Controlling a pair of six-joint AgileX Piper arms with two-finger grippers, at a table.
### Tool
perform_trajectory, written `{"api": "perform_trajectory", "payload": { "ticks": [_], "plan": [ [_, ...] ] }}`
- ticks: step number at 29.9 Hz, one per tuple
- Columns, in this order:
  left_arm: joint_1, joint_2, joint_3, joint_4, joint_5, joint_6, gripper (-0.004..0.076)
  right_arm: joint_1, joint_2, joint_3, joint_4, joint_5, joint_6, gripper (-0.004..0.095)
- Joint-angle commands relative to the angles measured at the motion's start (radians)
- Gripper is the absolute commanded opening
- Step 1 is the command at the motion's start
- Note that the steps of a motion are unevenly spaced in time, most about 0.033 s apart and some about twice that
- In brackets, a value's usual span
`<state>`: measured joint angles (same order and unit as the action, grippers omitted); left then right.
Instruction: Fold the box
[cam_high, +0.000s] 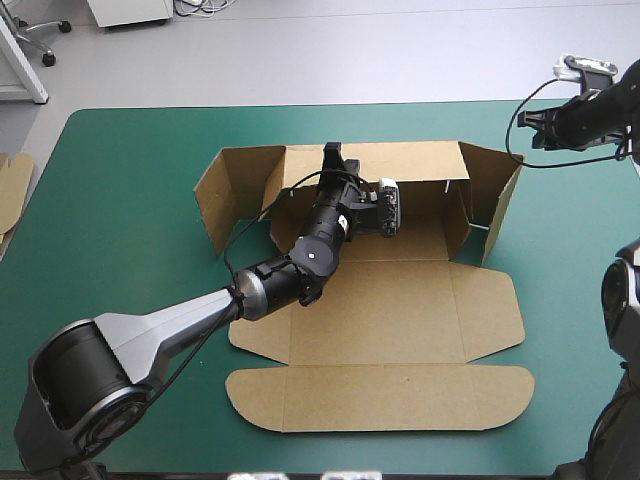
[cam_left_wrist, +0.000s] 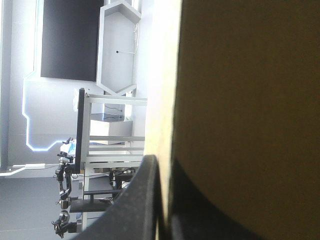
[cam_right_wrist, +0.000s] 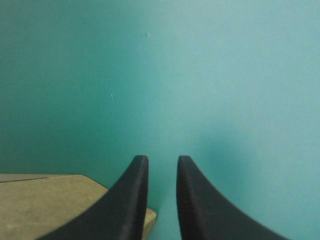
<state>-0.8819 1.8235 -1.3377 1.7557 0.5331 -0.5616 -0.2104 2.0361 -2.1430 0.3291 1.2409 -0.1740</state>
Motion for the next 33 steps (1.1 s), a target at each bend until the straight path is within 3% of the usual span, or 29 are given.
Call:
{"api": "perform_trajectory", "payload": {
  "ticks": [1,9,15,24,33],
  "plan": [
    [-0.004,-0.044,-0.019,-0.009,0.015,-0.031,-0.0014,0.023,-0.018,-0.037,0.033,0.005,-0.027,0.0189],
    [-0.004,-0.044,-0.019,-0.009,0.020,-0.047,-0.0014,0.052,-0.026,-0.013,0.115,0.007,-0.063,0.0189],
    [-0.004,-0.044,-0.019,-0.009,0.022,-0.047,-0.0014,0.052,-0.118,0.190,0.179,0.002,-0.154,0.0189],
    [-0.004,-0.044,-0.019,-0.009,0.034,-0.047,-0.0014,0.052,-0.295,0.502,0.293,-0.169,-0.314,0.0189],
    [-0.004,-0.044,-0.019,-0.009,0.034,-0.047,-0.0014,0.048,-0.492,0.901,0.581,-0.445,-0.690,0.0189]
  ]
}}
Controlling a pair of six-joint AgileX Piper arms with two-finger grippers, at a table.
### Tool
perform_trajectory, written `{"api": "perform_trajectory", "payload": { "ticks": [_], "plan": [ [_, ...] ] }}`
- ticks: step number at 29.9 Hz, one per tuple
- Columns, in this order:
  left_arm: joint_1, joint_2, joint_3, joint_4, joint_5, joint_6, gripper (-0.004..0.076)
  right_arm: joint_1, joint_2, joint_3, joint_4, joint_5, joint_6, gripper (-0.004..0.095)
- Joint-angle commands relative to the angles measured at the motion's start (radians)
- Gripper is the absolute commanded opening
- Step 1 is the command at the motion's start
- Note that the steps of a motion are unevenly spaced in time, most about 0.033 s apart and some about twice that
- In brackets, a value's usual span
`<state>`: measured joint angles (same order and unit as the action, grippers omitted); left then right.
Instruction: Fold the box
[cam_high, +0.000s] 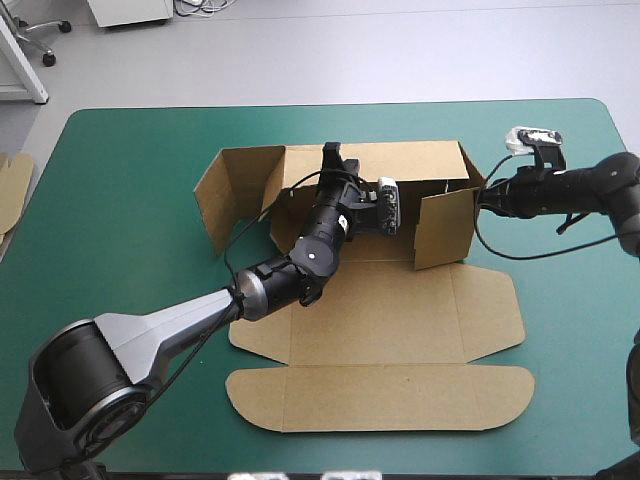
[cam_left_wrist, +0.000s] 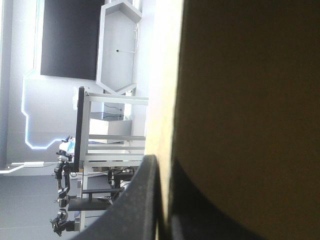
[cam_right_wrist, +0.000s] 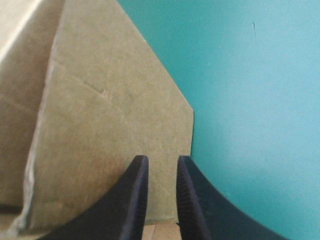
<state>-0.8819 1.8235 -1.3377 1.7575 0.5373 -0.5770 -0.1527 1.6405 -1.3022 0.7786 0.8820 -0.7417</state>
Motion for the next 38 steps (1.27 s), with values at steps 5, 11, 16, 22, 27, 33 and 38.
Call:
{"api": "perform_trajectory", "payload": {
  "ticks": [5,11,16,22,27,33,38],
  "plan": [
    [-0.004,-0.044,-0.019,-0.010,0.030,-0.031,-0.0014,-0.009,-0.158,0.148,0.193,-0.098,-0.287,0.0189],
    [-0.004,-0.044,-0.019,-0.007,0.030,-0.031,-0.0015,-0.009,-0.163,0.157,0.186,-0.061,-0.354,0.0198],
    [-0.004,-0.044,-0.019,-0.007,0.030,-0.031,-0.0014,-0.009,-0.163,0.157,0.182,-0.031,-0.409,0.0268],
    [-0.004,-0.044,-0.019,0.001,0.027,-0.031,-0.0015,0.014,-0.154,0.157,0.187,-0.031,-0.445,0.0397],
    [-0.004,-0.044,-0.019,0.005,0.027,-0.031,-0.0014,0.045,-0.146,0.157,0.187,-0.106,-0.445,0.0449],
    [-0.004,-0.044,-0.019,0.005,0.024,-0.031,-0.0014,0.105,-0.133,0.157,0.171,-0.156,-0.451,0.0450],
    [-0.004,-0.044,-0.019,0.005,0.016,-0.029,-0.0013,0.138,-0.133,0.157,0.117,-0.200,-0.364,0.0489]
  ]
}}
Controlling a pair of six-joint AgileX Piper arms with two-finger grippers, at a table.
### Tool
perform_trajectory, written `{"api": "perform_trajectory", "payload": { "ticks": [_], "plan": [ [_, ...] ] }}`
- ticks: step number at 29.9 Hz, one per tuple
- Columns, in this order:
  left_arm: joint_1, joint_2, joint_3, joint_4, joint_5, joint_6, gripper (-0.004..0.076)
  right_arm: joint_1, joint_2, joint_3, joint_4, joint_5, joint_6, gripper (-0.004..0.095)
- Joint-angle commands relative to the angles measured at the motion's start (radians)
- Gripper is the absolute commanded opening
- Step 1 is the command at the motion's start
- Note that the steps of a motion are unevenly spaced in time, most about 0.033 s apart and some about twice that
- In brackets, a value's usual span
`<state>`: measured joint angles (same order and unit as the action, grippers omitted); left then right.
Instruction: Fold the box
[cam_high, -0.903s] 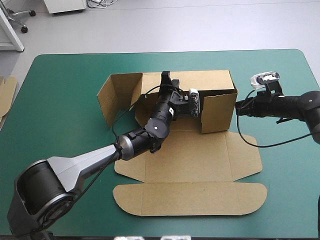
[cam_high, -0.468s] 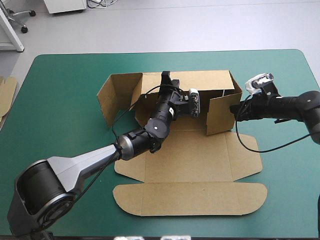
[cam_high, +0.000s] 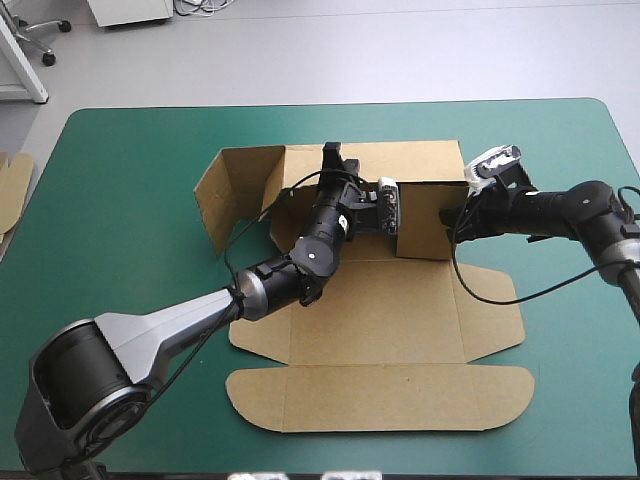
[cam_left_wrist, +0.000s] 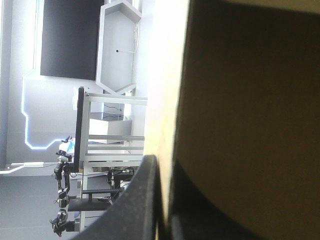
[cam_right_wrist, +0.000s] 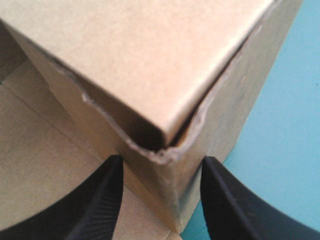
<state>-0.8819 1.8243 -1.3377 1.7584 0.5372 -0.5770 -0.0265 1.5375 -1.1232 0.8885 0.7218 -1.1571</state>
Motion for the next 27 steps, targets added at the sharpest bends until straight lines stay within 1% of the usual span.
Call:
{"api": "perform_trajectory", "payload": {
  "ticks": [1,3,5,6,11,14,17,20,23,27],
  "plan": [
    [-0.004,-0.044,-0.019,0.004,0.016,-0.027,-0.0013,0.012,-0.030,-0.022,0.000,-0.043,0.070,0.0505],
    [-0.004,-0.044,-0.019,0.004,0.010,-0.027,-0.0013,0.012,-0.030,-0.022,-0.006,-0.044,0.089,0.0543],
    [-0.004,-0.044,-0.019,0.004,-0.017,-0.027,0.0000,0.014,-0.030,-0.022,-0.006,-0.047,0.092,0.0557],
    [-0.004,-0.044,-0.021,0.004,-0.023,-0.026,0.0011,0.014,-0.030,-0.022,-0.004,-0.047,0.093,0.0557],
    [-0.004,-0.035,-0.021,0.004,-0.022,-0.020,0.0009,0.014,-0.030,-0.022,0.005,-0.070,0.125,0.0557],
    [-0.004,-0.029,-0.021,0.004,-0.022,-0.014,0.0009,0.037,-0.030,-0.022,0.019,-0.086,0.127,0.0557],
    [-0.004,-0.027,-0.031,0.004,-0.018,-0.014,0.0009,0.084,-0.030,-0.022,-0.011,-0.120,0.137,0.0557],
    [-0.004,-0.027,-0.038,0.004,-0.011,-0.014,0.0009,0.119,-0.030,-0.022,-0.062,-0.171,0.192,0.0556],
    [-0.004,-0.027,-0.038,0.004,-0.011,-0.012,0.0009,0.136,-0.030,-0.022,-0.093,-0.191,0.237,0.0532],
    [-0.004,-0.027,-0.038,0.004,-0.015,-0.012,0.0009,0.144,-0.030,-0.022,-0.105,-0.201,0.247,0.0438]
  ]
}}
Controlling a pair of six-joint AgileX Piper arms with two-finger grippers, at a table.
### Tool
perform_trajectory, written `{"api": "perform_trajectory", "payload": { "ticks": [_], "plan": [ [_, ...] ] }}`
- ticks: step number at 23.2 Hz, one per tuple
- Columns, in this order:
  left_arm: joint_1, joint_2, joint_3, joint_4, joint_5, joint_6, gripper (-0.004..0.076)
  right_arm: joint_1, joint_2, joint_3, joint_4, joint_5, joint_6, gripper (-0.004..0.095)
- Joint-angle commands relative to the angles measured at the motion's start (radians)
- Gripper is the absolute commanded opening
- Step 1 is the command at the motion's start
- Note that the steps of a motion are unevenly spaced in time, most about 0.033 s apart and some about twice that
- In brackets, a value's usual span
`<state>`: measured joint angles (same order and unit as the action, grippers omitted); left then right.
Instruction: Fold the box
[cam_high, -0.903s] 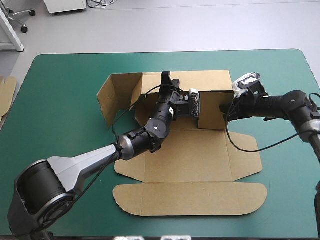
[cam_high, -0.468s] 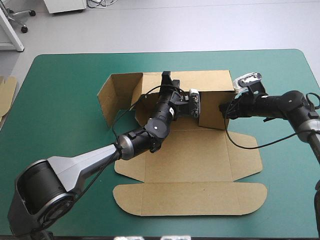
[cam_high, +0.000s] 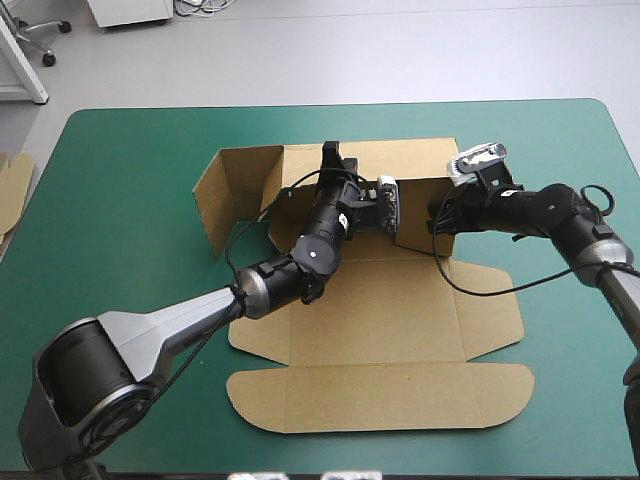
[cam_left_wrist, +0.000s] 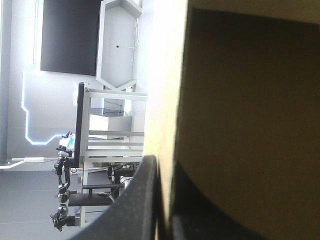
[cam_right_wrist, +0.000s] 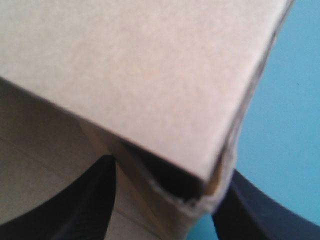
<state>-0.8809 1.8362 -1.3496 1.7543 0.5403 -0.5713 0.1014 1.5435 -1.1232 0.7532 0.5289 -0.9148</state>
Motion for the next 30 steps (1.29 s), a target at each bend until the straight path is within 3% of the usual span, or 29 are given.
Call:
{"api": "perform_trajectory", "payload": {
  "ticks": [1,8,13,18,20,30],
  "plan": [
    [-0.005,-0.039,-0.026,0.008,-0.021,-0.018,0.0009,0.016,-0.036,-0.022,0.031,-0.013,0.004,0.0409],
    [-0.005,-0.039,-0.043,0.008,-0.023,-0.018,0.0008,0.016,-0.036,-0.022,0.059,-0.023,-0.007,0.0228],
    [-0.005,-0.039,-0.070,0.004,-0.023,-0.034,0.0011,0.016,-0.036,-0.022,0.068,-0.025,-0.014,-0.0027],
    [-0.037,-0.068,-0.066,-0.007,0.038,-0.029,0.0151,0.010,-0.036,-0.024,0.071,-0.068,0.043,-0.0032],
    [-0.058,-0.102,-0.062,-0.010,0.009,-0.029,0.0210,-0.005,-0.036,-0.038,0.062,-0.073,0.071,-0.0032],
    [-0.117,-0.235,-0.036,-0.135,-0.087,0.023,0.0221,-0.095,-0.036,-0.141,-0.190,0.018,0.334,-0.0032]
  ]
}}
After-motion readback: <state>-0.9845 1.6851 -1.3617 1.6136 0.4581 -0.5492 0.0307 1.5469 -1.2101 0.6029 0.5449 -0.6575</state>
